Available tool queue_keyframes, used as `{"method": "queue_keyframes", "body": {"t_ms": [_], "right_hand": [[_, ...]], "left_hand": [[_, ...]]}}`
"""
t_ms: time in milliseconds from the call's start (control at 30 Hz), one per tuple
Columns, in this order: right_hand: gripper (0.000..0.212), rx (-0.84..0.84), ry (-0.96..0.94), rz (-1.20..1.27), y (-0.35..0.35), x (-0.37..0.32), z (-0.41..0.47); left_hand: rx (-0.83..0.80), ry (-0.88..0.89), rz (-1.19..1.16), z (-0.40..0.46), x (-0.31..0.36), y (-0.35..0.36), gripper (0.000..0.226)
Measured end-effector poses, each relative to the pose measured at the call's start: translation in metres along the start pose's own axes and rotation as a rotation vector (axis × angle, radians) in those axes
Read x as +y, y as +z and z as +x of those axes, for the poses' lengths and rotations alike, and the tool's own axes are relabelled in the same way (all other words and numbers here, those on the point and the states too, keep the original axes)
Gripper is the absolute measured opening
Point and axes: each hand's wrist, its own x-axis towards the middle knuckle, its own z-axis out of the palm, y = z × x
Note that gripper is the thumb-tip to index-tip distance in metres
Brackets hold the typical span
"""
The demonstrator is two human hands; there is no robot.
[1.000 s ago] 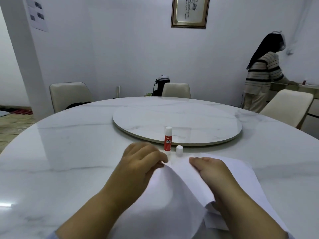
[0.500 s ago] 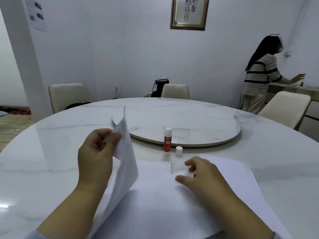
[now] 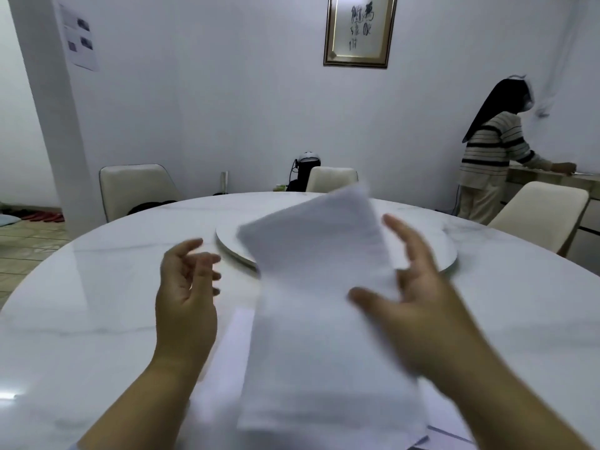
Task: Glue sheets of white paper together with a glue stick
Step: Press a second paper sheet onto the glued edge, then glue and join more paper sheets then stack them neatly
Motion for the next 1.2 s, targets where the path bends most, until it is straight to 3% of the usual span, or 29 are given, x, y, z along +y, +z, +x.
{"method": "queue_keyframes", "body": {"t_ms": [100,200,267,300,400,533,733,867,967,1067,1200], "right_hand": [[0.064,0.245,-0.076,-0.010,-0.046,-0.012,0.031],[0.048,0.428,-0.074,-0.017,-0.087,0.001,0.074],[0.036,0.447,-0.017,-0.047,-0.102,0.027,0.104],[0.031,0.422,0.039,-0.074,-0.105,0.042,0.118],[0.015,0.248,0.296,-0.183,-0.109,0.085,0.149],[0.039,0.064,0.478,-0.474,-0.100,0.123,0.172],[0.039,0.043,0.378,-0.805,-0.082,0.139,0.196],[0.039,0.094,0.426,-0.954,-0.069,0.136,0.200],[0.049,-0.031,0.249,-0.805,-0.040,0.117,0.180],[0.063,-0.193,0.195,-0.684,0.002,0.093,0.150],[0.067,-0.144,0.252,-0.750,0.040,0.093,0.136]], "left_hand": [[-0.244,-0.118,0.215,-0.001,-0.007,-0.001,0.019],[-0.778,-0.115,0.506,-0.015,-0.005,0.003,0.010],[-1.065,-0.098,0.737,-0.028,-0.005,0.007,0.043],[-1.134,-0.083,0.846,-0.032,-0.004,0.010,0.058],[-1.152,-0.011,0.992,-0.034,-0.002,0.015,0.066],[-1.139,0.035,1.042,-0.026,-0.008,0.009,0.049],[-1.032,0.033,0.954,-0.037,-0.009,0.014,0.037],[-1.105,-0.025,1.020,-0.041,-0.009,0.016,0.063],[-1.136,-0.006,1.077,-0.042,-0.015,0.016,0.065],[-1.139,-0.007,1.102,-0.044,-0.018,0.019,0.060],[-1.143,0.012,1.159,-0.046,-0.021,0.020,0.061]]}}
